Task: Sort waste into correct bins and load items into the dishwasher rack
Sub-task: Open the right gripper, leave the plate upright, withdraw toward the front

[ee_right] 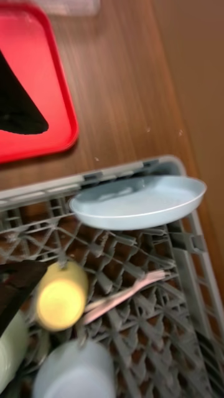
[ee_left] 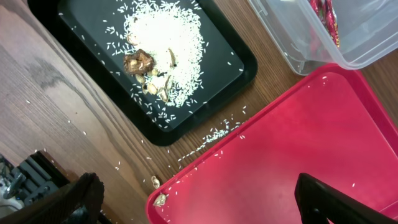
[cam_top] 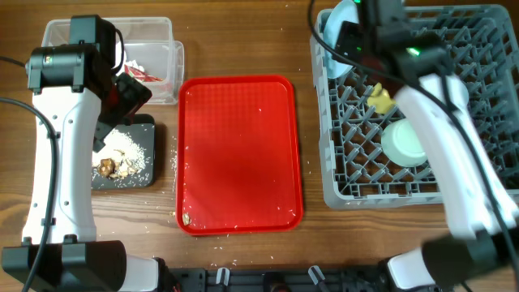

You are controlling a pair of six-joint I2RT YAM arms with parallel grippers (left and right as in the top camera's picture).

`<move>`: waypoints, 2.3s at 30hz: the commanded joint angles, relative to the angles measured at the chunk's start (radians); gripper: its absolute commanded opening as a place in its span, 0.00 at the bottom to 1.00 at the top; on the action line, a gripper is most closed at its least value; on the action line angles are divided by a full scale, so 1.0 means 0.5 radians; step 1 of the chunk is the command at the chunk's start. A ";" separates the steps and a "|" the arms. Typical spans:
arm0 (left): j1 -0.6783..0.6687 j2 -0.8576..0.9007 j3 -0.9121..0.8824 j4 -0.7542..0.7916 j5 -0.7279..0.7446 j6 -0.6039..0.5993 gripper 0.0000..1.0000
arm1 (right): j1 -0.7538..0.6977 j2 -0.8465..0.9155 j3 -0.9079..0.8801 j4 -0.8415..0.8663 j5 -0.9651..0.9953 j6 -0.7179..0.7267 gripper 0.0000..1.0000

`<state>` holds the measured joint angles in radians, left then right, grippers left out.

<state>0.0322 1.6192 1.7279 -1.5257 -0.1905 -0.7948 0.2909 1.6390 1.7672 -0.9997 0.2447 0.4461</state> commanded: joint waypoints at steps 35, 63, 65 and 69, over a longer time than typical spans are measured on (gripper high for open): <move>0.009 0.005 0.010 -0.003 -0.040 0.009 1.00 | 0.925 -0.903 -0.802 -0.245 -0.060 0.239 1.00; 0.009 0.005 0.010 -0.003 -0.040 0.009 1.00 | 0.549 -2.079 -2.837 2.246 -0.666 -0.575 1.00; 0.009 0.005 0.010 -0.003 -0.040 0.009 1.00 | 0.497 -2.229 -2.920 2.248 -0.700 -0.577 1.00; 0.009 0.005 0.010 -0.003 -0.040 0.009 1.00 | 0.427 -2.474 -3.066 2.267 -0.705 -0.574 1.00</move>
<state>0.0322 1.6192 1.7275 -1.5261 -0.1974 -0.7948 0.5274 0.4797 0.2844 0.1219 -0.0769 0.1734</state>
